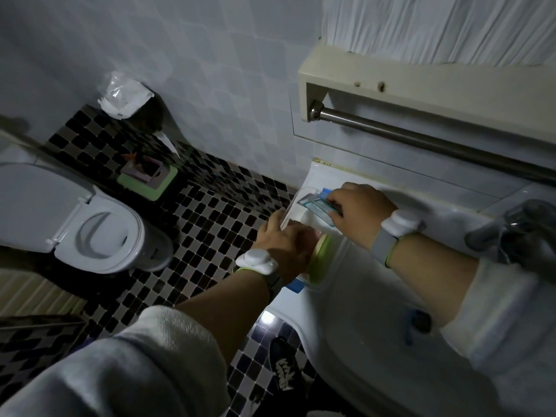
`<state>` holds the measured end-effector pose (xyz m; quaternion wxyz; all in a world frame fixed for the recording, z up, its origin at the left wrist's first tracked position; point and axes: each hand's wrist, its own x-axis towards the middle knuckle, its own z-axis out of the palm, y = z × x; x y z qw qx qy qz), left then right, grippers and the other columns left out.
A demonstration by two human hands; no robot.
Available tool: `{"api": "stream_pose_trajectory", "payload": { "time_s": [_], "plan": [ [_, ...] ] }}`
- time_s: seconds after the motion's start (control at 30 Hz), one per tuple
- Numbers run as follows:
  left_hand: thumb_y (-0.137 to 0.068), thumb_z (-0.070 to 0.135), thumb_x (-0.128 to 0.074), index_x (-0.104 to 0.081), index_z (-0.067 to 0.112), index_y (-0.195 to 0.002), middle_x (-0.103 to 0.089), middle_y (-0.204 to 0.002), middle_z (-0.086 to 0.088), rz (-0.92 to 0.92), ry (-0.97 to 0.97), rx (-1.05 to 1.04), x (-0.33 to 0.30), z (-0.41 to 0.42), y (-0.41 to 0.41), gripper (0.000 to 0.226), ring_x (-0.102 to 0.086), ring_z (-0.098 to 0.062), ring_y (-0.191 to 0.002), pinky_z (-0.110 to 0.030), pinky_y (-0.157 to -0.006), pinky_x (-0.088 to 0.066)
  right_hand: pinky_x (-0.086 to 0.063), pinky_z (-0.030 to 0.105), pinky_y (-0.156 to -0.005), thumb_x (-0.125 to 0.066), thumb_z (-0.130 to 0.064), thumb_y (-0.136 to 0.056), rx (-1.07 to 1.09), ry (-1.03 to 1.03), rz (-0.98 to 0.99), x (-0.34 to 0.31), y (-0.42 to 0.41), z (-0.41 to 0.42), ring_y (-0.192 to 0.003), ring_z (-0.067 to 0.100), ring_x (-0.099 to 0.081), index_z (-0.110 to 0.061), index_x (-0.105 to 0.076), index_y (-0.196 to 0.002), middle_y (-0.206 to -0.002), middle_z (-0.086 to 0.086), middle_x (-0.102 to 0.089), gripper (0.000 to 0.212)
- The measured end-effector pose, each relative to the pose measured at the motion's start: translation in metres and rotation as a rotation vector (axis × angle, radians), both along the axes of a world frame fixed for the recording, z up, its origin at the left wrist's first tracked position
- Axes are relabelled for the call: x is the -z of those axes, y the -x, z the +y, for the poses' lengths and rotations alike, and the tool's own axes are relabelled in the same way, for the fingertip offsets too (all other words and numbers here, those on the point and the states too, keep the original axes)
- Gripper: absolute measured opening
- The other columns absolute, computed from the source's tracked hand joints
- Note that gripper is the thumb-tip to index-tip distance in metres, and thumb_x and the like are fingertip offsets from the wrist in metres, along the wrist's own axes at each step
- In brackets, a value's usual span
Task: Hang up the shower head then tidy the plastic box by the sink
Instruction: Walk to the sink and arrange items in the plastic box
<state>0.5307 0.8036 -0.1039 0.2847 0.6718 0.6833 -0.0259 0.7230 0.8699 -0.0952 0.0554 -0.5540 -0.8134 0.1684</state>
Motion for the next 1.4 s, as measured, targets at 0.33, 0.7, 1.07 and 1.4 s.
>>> {"api": "stream_pose_trajectory", "payload": {
  "time_s": [0.33,0.7,1.07,1.4],
  "plan": [
    [-0.086,0.038,-0.058,-0.040,0.049,-0.135,-0.030,-0.152,-0.002,-0.176,0.062,-0.313,0.021,-0.006,-0.004,0.053,-0.048,-0.039,-0.126,-0.047,-0.104,-0.044,-0.041,0.034,-0.069,-0.049,-0.010,-0.086,-0.285,0.074,-0.527,0.007,0.028,0.009,-0.097,0.031,-0.066,-0.017,-0.067,-0.105,-0.113,0.005,-0.064,0.027],
    [-0.087,0.036,-0.063,-0.036,0.041,-0.142,-0.016,-0.162,0.004,-0.083,0.057,-0.075,0.032,0.000,0.000,0.061,-0.028,-0.033,-0.140,-0.047,-0.116,-0.029,-0.045,0.044,-0.103,-0.039,-0.005,-0.098,-0.339,0.340,-0.646,0.017,0.042,0.023,-0.121,0.030,-0.057,-0.005,-0.062,-0.123,-0.132,0.011,-0.061,0.034],
    [-0.065,0.067,-0.045,-0.053,0.043,-0.124,-0.040,-0.148,-0.001,-0.042,-0.097,-0.056,0.005,-0.007,-0.002,0.064,-0.038,-0.032,-0.132,-0.047,-0.104,-0.043,-0.046,0.031,-0.084,-0.053,-0.007,-0.088,0.096,0.091,-0.045,0.007,0.003,-0.006,-0.109,0.028,-0.060,-0.028,-0.055,-0.129,-0.126,0.002,-0.055,0.045],
    [-0.090,0.044,-0.047,-0.056,0.037,-0.127,-0.043,-0.148,0.003,-0.019,-0.343,0.269,-0.029,-0.040,-0.029,0.038,-0.042,-0.029,-0.132,-0.041,-0.106,-0.035,-0.052,0.037,-0.085,-0.052,-0.023,-0.089,0.473,0.043,0.163,0.006,-0.024,-0.119,-0.098,0.024,-0.062,-0.031,-0.058,-0.111,-0.114,-0.003,-0.056,0.024]
  ]
}}
